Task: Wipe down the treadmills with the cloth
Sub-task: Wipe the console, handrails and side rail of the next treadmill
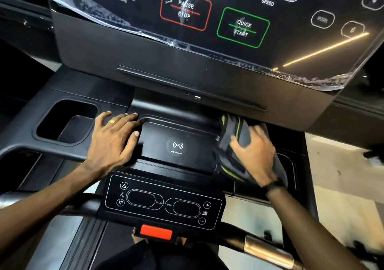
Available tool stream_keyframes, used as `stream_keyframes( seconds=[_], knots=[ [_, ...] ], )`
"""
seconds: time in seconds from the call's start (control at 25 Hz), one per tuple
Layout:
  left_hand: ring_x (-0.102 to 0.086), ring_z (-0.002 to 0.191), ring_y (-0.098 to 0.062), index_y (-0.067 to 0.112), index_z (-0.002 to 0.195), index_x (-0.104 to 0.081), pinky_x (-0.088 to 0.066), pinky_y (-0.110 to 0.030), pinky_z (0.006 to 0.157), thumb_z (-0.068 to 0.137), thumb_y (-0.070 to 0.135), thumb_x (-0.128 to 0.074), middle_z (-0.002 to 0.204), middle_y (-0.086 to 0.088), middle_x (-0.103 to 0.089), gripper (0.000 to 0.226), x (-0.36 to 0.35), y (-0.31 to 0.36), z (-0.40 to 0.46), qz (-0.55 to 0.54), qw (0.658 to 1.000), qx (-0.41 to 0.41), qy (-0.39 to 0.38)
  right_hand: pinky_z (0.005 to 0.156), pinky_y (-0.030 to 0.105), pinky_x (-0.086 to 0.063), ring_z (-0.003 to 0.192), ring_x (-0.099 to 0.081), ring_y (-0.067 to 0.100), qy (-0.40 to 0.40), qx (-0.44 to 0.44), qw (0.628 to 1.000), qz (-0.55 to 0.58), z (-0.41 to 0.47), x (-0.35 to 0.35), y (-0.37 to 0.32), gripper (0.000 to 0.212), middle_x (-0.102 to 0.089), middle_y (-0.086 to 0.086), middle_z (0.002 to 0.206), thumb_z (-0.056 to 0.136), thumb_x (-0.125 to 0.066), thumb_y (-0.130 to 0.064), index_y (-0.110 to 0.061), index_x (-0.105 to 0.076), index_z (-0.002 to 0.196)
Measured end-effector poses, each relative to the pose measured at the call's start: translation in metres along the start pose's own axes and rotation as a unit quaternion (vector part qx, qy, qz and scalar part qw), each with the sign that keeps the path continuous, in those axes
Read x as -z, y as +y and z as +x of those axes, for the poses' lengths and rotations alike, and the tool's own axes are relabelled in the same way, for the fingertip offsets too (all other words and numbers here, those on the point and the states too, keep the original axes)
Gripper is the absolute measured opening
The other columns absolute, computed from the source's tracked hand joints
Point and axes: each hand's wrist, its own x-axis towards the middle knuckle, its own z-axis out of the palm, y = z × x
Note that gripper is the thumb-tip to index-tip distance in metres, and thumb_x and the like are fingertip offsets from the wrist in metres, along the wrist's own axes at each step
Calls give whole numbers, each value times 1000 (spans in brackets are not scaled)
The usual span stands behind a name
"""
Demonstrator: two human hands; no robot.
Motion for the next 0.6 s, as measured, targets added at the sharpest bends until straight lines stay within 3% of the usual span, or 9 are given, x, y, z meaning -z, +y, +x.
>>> stream_keyframes(
  seconds=[0.08, 0.28, 0.36, 0.48, 0.52, 0.6],
  knots=[
    [-66, 113, -27, 9, 112, -72, -27, -49, 108, 97, 34, -34, 126, -10, -68, 48, 0, 0, 0, 0, 1000, -2, 2, 59, 39, -53, 82, -65, 36, 12, -13, 1000, -2, 9, -6, -21, 36, -62, 10, 88, 76, -63, -44, -13, -65, 96],
    [-67, 112, -28, 8, 112, -73, -28, -49, 107, 96, 34, -34, 125, -10, -69, 49, 0, 2, -1, 3, 1000, 3, 7, 64, 35, -48, 79, -59, 19, -69, 186, 975, 97, -66, 20, -3, 30, -58, -1, 85, 83, -64, -43, -14, -64, 89],
    [-67, 112, -28, 8, 111, -73, -27, -49, 108, 96, 34, -34, 124, -10, -69, 49, 1, 1, 0, 3, 1000, 8, 2, 63, 37, -50, 78, -61, 24, -44, 152, 984, 78, -46, 15, 6, 30, -58, 1, 83, 82, -65, -42, -13, -65, 87],
    [-67, 112, -27, 9, 110, -73, -27, -49, 107, 96, 34, -34, 125, -10, -69, 48, 1, 1, 1, 0, 1000, 1, -7, 60, 39, -51, 81, -63, 35, -2, 2, 1000, 17, 6, -8, -25, 35, -59, 8, 87, 76, -61, -47, -12, -61, 84],
    [-67, 112, -27, 9, 110, -73, -27, -49, 107, 96, 34, -34, 125, -10, -69, 48, 1, 0, 1, 1, 1000, 1, -7, 60, 40, -51, 84, -63, 35, 0, 5, 1000, 10, 9, -12, -38, 36, -60, 8, 89, 76, -60, -47, -13, -61, 84],
    [-67, 112, -27, 9, 111, -73, -27, -49, 108, 95, 35, -34, 125, -10, -69, 49, 0, 0, -1, 4, 1000, 3, -8, 61, 38, -50, 86, -62, 28, -32, 92, 995, 29, -10, -11, -47, 34, -59, 4, 90, 77, -61, -48, -15, -60, 86]
  ],
)
